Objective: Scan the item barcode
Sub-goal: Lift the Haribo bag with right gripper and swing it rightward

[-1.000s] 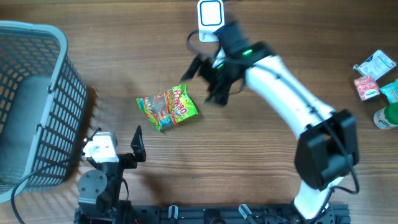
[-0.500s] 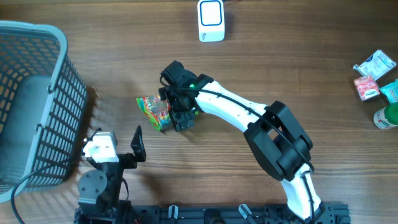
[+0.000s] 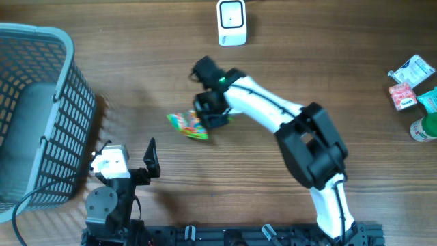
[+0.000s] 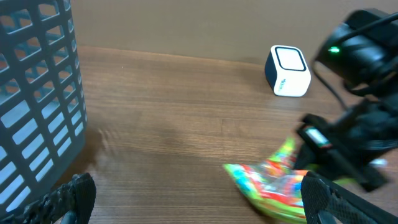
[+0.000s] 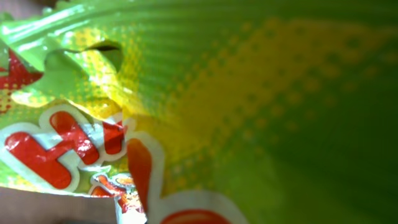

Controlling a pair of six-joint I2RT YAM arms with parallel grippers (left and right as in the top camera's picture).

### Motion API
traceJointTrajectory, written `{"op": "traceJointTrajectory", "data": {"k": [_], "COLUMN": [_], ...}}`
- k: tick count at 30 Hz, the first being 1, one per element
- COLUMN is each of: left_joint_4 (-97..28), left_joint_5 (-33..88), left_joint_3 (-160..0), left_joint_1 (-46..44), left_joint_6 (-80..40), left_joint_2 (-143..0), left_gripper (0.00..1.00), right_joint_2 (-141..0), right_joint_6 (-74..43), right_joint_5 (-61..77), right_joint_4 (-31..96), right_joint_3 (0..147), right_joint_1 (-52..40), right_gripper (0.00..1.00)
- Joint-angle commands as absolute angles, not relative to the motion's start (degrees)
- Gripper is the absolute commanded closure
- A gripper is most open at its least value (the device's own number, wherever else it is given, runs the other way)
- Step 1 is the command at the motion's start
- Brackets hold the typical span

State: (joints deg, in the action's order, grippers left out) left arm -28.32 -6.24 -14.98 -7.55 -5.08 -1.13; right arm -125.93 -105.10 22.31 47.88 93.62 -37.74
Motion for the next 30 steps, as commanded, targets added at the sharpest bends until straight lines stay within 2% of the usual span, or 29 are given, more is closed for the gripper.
{"op": "traceJointTrajectory", "data": {"k": [1,4,7,10,16,19,22,25,27,29,30], "left_joint_4": [-28.18,-28.18,-28.18,-28.18,-28.18,-28.18,-28.18,-28.18,-28.18,-28.18,-28.18], "left_joint_5": [-7.14,-7.14,-7.14,-7.14,-7.14,-7.14,-7.14,-7.14,-7.14,-7.14,-7.14], "left_joint_3": [-14.76,-14.76,-14.76,-14.76,-14.76,-14.76,-14.76,-14.76,-14.76,-14.76,-14.76], "left_joint_1": [-7.84,-7.84,-7.84,-7.84,-7.84,-7.84,-7.84,-7.84,-7.84,-7.84,-7.84], "left_joint_6": [-5.41,-5.41,-5.41,-5.41,-5.41,-5.41,-5.41,-5.41,-5.41,-5.41,-5.41], "left_joint_2": [-0.82,-0.82,-0.82,-0.82,-0.82,-0.82,-0.82,-0.82,-0.82,-0.82,-0.82], "left_gripper": [0.00,0.00,0.00,0.00,0.00,0.00,0.00,0.00,0.00,0.00,0.00], "right_joint_2": [-120.33,-119.02,-119.02,-119.02,-119.15,-119.48,-120.03,-122.80,-126.93,-131.98,-133.36], "right_joint_6": [-101.49,-98.39,-100.79,-118.19,-116.44,-106.26,-100.03,-86.94,-68.23,-44.86,-38.44], "right_joint_5": [35.33,51.92,52.90,51.20,58.52,61.08,55.94,55.53,59.33,68.69,71.83], "right_joint_4": [58.78,71.77,78.37,78.89,77.43,81.91,87.33,88.20,87.24,88.49,90.19], "right_joint_3": [93.43,93.43,93.41,93.34,93.30,93.30,93.30,93.30,93.30,93.30,93.30], "right_joint_1": [-30.87,-26.37,-23.77,-23.53,-22.04,-18.79,-14.81,-10.07,-7.42,-5.72,-5.54], "right_gripper": [0.95,0.95,0.95,0.95,0.95,0.95,0.95,0.95,0.95,0.96,0.96]}}
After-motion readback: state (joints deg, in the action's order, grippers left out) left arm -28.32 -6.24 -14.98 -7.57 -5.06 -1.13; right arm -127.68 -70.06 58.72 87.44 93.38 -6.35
